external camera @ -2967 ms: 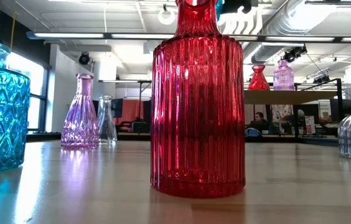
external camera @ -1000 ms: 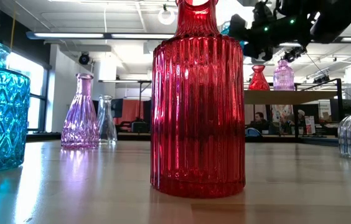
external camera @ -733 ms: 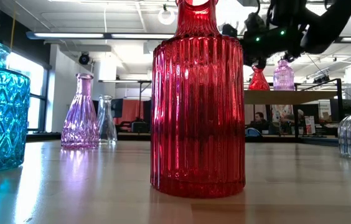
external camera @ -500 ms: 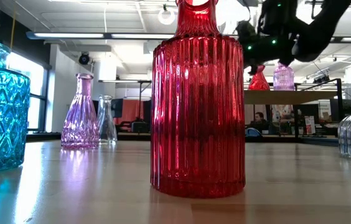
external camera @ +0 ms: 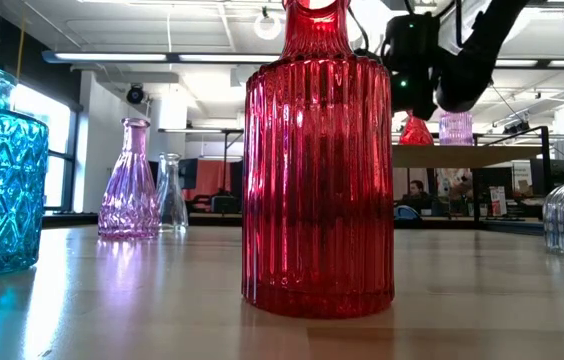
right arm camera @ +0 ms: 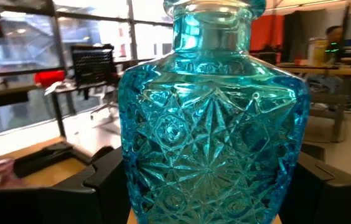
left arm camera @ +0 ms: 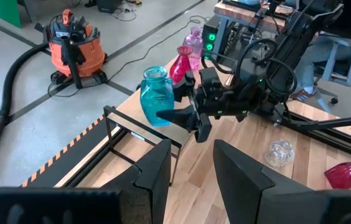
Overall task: Sort vases onto shelf
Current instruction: Put the top left blue vase on the shelf
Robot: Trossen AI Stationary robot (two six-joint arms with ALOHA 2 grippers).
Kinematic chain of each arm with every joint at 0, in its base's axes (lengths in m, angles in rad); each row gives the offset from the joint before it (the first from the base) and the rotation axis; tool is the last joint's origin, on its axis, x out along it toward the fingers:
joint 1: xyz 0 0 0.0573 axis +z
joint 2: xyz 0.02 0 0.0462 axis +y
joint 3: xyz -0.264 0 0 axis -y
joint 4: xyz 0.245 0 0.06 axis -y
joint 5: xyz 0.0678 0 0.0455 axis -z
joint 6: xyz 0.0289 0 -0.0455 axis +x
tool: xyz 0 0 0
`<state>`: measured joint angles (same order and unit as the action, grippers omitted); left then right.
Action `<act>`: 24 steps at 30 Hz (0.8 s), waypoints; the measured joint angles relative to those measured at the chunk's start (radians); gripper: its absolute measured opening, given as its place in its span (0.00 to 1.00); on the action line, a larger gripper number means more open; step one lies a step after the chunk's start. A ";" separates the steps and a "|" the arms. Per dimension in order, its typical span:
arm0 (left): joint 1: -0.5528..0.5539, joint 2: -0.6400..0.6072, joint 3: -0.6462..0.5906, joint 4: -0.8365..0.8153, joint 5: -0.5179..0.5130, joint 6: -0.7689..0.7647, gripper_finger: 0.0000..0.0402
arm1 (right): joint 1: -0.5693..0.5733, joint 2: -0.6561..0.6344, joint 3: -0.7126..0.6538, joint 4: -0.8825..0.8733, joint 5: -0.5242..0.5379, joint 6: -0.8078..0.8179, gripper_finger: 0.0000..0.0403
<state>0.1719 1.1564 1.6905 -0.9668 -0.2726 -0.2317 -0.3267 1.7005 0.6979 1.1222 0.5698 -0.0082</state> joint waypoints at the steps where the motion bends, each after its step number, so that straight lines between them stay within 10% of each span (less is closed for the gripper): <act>1: 0.000 0.000 0.000 0.000 0.000 0.000 0.28 | 0.000 0.004 0.001 0.015 0.006 -0.001 0.67; 24: 0.000 -0.001 0.000 0.000 0.000 0.000 0.28 | 0.007 0.015 0.090 -0.091 0.133 -0.072 0.67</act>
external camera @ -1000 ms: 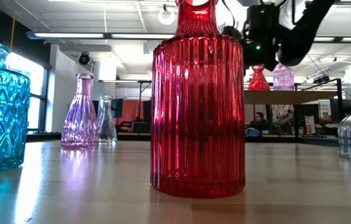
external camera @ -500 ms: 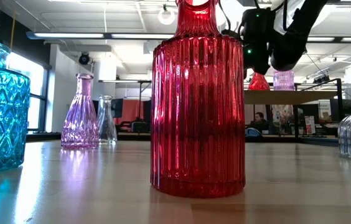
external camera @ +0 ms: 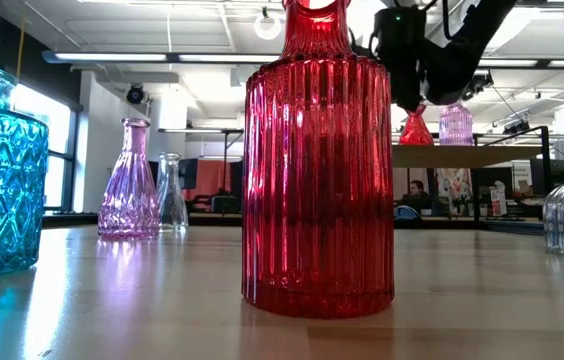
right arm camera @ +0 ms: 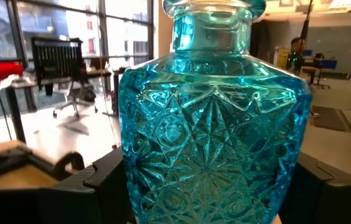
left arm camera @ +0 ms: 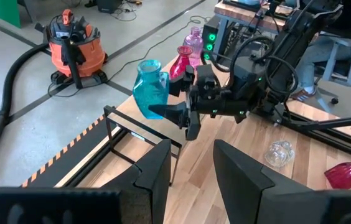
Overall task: Sort vases onto shelf
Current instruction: Put the top left blue vase on the shelf
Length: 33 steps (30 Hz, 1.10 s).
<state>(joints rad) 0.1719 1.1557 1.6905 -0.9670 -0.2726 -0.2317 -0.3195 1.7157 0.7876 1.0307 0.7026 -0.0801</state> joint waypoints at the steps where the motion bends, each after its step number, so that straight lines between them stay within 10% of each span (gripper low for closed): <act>1: 0.000 0.000 0.000 0.000 0.000 0.000 0.28 | 0.000 0.000 0.000 -0.020 0.001 0.016 0.67; 33: 0.000 0.000 0.000 0.000 0.000 0.000 0.28 | -0.002 -0.001 0.002 -0.154 0.018 0.127 0.70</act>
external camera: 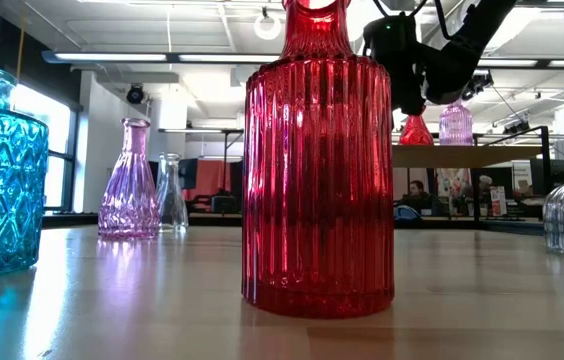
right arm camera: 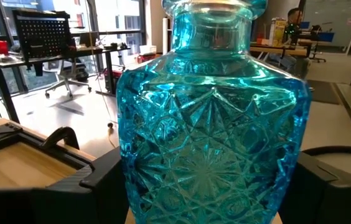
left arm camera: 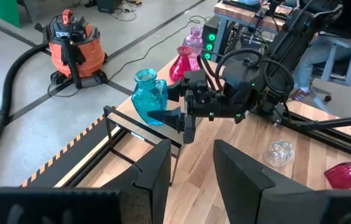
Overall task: Sort vases onto shelf
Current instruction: Put the top left blue vase on the shelf
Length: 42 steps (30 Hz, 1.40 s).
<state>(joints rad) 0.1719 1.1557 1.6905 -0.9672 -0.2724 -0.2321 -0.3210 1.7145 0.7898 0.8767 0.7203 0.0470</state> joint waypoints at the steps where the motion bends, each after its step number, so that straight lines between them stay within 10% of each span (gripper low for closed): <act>1: 0.000 0.000 0.000 0.000 0.000 0.000 0.28 | 0.000 0.000 0.000 0.001 0.000 0.004 0.70; 42: 0.000 0.000 0.000 0.000 0.000 -0.001 0.28 | -0.014 -0.031 -0.003 -0.089 -0.014 0.001 0.84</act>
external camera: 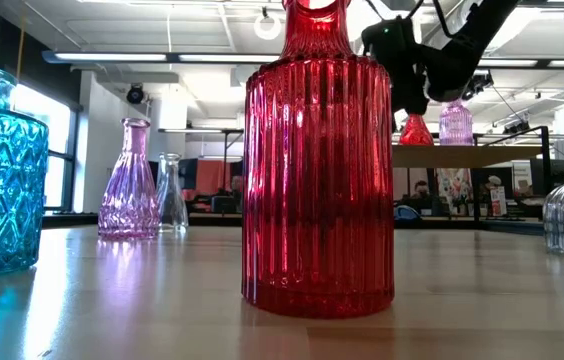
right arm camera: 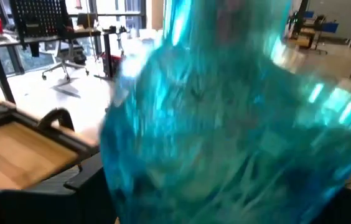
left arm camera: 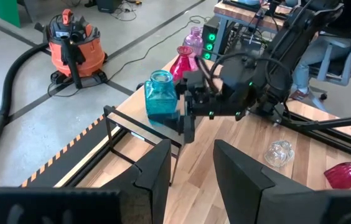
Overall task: Sort vases onto shelf
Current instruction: Put the top left blue vase on the shelf, then put the middle transparent vase on the shelf
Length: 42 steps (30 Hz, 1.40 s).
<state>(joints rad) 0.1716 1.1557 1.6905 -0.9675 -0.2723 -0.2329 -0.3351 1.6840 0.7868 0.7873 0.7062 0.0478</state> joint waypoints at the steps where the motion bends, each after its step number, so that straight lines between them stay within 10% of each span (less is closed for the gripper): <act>1: 0.000 0.000 0.000 0.000 0.000 0.000 0.28 | 0.000 -0.016 0.000 -0.004 0.001 -0.003 0.84; 23: 0.000 0.000 0.000 0.000 0.000 0.001 0.28 | 0.002 -0.281 0.001 -0.188 -0.012 -0.006 0.84; 42: 0.000 0.000 0.000 0.000 0.000 0.018 0.28 | 0.004 -0.558 0.001 -0.507 -0.302 0.143 0.83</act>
<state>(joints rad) 0.1715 1.1557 1.6905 -0.9675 -0.2726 -0.2150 -0.3309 1.1259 0.7879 0.2799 0.4045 0.1911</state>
